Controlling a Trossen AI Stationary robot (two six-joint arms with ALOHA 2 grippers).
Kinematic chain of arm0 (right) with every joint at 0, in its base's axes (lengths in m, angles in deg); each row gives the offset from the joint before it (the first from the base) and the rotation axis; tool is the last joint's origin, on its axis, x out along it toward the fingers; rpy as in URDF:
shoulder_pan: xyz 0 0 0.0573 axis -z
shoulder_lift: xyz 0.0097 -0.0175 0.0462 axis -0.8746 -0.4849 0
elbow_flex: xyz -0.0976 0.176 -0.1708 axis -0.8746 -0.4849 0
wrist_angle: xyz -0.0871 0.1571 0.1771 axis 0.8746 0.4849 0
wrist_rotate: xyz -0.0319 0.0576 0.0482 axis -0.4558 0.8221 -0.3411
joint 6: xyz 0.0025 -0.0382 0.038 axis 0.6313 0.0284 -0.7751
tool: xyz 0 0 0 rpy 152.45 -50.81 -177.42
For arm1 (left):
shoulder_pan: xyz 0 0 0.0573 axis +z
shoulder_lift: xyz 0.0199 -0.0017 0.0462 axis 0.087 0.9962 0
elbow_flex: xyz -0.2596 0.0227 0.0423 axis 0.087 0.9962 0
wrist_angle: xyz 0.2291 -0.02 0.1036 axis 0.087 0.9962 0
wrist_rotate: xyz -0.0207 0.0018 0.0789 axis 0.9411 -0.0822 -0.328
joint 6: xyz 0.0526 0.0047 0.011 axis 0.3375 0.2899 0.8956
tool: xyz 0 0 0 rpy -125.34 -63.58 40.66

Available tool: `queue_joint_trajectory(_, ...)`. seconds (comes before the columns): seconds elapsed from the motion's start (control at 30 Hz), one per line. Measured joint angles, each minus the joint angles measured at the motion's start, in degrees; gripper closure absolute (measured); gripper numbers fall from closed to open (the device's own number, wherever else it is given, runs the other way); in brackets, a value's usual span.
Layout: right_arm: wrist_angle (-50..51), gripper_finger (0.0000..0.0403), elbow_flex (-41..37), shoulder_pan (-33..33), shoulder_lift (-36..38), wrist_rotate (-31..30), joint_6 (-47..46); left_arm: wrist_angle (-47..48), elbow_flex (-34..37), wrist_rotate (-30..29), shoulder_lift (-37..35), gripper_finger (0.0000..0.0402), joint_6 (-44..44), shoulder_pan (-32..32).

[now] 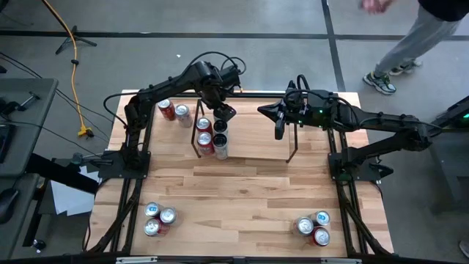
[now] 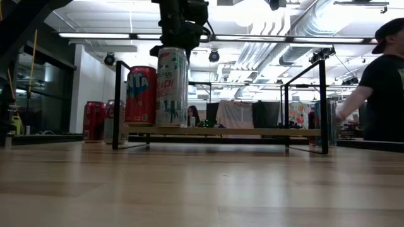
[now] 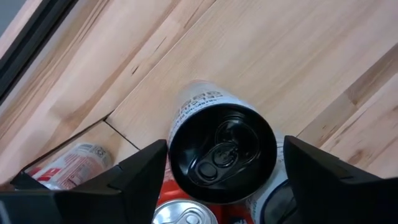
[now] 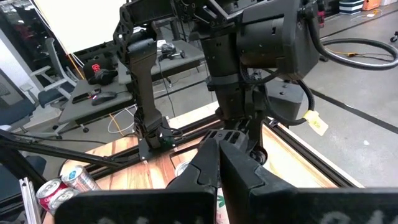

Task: Place canned beverage on shelf
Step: Put the white-pink soda can on the shelf aligned with the other white-pink soda cans, then adjust the red soda can on the shelf

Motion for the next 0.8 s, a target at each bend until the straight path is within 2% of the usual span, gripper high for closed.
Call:
queue_joint_trajectory(0.13,0.0,0.0402,0.0,0.0,0.0,0.0,0.0,0.1,-0.8,0.0,0.1,0.0125,0.6,0.1)
queue_joint_trajectory(0.33,0.0,0.0402,0.0,0.0,0.0,0.0,0.0,1.0,-9.0,-0.1,-0.5,0.0124,0.9,1.4)
queue_joint_trajectory(0.5,0.0,0.0402,0.0,0.0,0.0,0.0,-1.1,0.9,-12.0,-2.6,-6.1,0.0124,3.5,1.3)
queue_joint_trajectory(0.57,0.0,0.0402,0.0,0.0,0.0,0.0,-1.0,0.3,-10.6,-7.0,-9.7,0.0129,4.7,-0.2)
queue_joint_trajectory(0.67,0.1,0.0402,0.0,0.0,0.0,0.0,-1.0,-3.3,-4.6,-12.6,-17.4,0.0148,5.0,-2.7)
queue_joint_trajectory(0.8,0.2,0.0402,0.0,0.0,0.0,0.0,-1.0,-14.5,11.0,-18.1,-30.9,0.0196,4.6,-6.4)
